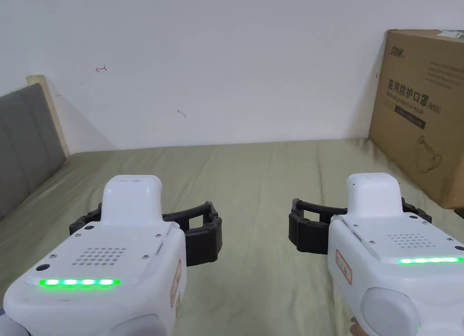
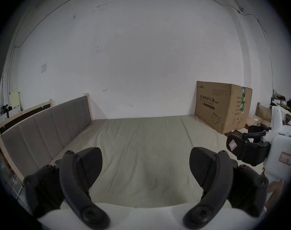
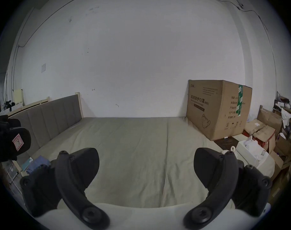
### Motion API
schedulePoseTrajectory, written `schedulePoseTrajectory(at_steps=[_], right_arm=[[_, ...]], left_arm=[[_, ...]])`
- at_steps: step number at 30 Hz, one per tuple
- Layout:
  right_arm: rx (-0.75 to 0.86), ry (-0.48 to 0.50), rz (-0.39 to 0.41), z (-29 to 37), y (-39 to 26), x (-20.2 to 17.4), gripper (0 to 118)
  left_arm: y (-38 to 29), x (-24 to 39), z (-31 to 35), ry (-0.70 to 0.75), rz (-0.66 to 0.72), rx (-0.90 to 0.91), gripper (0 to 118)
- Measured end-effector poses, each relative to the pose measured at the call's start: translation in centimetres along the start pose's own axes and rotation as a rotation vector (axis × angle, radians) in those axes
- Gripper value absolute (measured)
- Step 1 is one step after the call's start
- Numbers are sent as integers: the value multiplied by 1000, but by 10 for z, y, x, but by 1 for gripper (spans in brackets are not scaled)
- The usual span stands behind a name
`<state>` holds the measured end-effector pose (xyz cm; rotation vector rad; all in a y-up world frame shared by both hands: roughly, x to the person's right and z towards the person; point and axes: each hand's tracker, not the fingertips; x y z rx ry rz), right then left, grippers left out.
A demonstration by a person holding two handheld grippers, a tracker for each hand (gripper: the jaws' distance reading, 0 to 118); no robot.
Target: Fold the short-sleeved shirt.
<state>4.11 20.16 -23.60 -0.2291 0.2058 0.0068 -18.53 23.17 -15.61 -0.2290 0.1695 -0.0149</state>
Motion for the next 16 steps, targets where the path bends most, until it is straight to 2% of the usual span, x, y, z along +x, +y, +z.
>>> schedulePoseTrajectory(at_steps=[6, 16], right_arm=[[2, -22, 20, 0, -1, -1, 114], [-18, -9, -5, -1, -4, 0, 114]], left_arm=[[1, -1, -4, 17, 17, 3, 109], [-2, -2, -5, 95, 13, -12, 109]])
